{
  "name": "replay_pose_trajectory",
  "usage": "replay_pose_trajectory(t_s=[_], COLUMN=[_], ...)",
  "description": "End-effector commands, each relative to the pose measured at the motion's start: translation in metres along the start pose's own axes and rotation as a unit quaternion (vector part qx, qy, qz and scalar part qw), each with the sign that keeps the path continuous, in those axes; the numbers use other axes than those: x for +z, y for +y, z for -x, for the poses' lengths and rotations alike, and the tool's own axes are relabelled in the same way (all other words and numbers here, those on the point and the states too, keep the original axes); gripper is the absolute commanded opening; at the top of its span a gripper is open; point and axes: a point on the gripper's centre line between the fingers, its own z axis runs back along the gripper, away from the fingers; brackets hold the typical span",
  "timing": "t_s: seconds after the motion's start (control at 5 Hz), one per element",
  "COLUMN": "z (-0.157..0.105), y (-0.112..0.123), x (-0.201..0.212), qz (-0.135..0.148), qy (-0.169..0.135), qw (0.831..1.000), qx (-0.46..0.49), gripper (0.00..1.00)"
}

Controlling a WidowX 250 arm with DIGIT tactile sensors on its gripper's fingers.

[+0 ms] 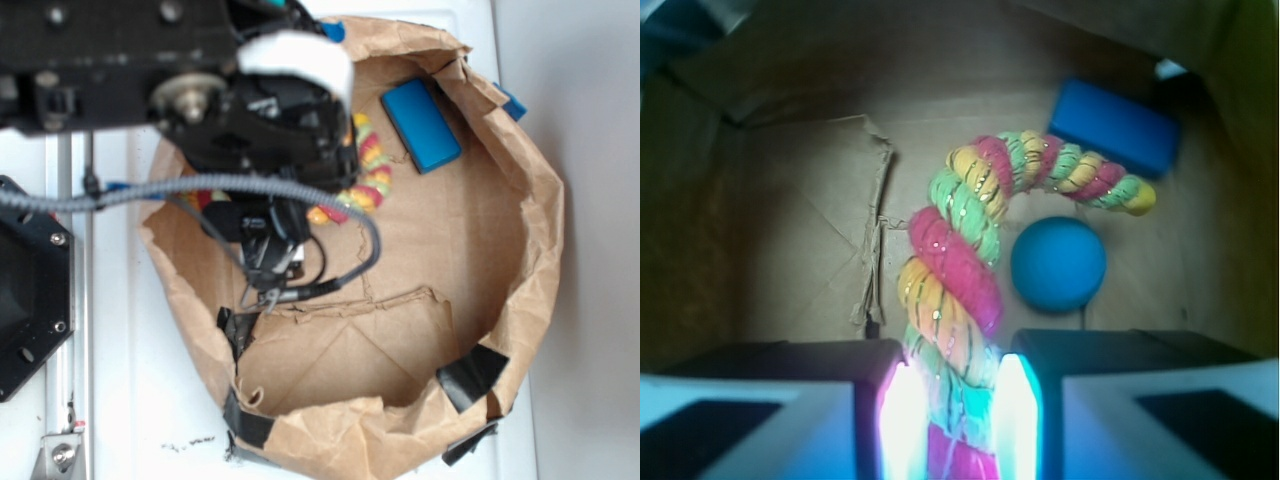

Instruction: Grab the multicolored rope.

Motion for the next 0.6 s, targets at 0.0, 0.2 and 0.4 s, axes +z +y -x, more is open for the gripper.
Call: replay_pose_trajectory(t_s=[0.0,0.2,0.4], z=[-0.0214,-0.0196,-0.0169], y=[0.0051,0.0045,0.0023], x=[0.0232,0.023,0.0237], qz=[-0.012,-0.018,-0.033], qy=[-0.005,-0.007,-0.007], qw=[0.997,0.998,0.998], qx=[0.07,0.067,0.054], gripper=[0.0,0.0,0.05])
